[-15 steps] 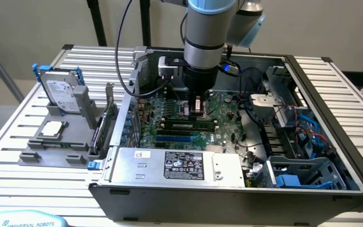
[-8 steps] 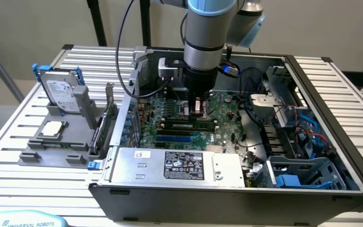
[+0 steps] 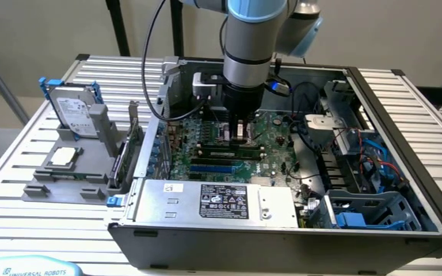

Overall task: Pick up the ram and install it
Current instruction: 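Press down the ram until it locks into place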

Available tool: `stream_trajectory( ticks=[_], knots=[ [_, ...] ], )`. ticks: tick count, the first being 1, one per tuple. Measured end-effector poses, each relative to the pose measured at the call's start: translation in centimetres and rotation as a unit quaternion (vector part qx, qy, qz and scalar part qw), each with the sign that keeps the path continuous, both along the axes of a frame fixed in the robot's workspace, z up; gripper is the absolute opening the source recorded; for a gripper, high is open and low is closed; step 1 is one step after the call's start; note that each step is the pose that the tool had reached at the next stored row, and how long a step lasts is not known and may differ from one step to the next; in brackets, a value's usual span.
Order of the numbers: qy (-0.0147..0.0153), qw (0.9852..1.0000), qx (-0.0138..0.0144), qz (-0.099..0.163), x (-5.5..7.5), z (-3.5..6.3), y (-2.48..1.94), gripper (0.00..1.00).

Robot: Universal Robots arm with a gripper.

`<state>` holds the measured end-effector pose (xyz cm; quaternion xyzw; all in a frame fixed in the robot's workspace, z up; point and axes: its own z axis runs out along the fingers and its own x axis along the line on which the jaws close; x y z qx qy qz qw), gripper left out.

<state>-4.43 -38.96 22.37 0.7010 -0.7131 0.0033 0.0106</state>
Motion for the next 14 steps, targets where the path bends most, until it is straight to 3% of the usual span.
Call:
stream_trajectory(
  ticks=[2, 7, 14],
  knots=[
    [-0.0004, 1.0, 0.0011, 0.0, 0.0, 0.47, 0.03, 0.11],
    [0.0, 1.0, 0.0003, 0.0, 0.0, 2.39, 0.01, 0.11],
    [0.0, 1.0, 0.0003, 0.0, 0.0, 2.48, 0.01, 0.11]
  ],
)
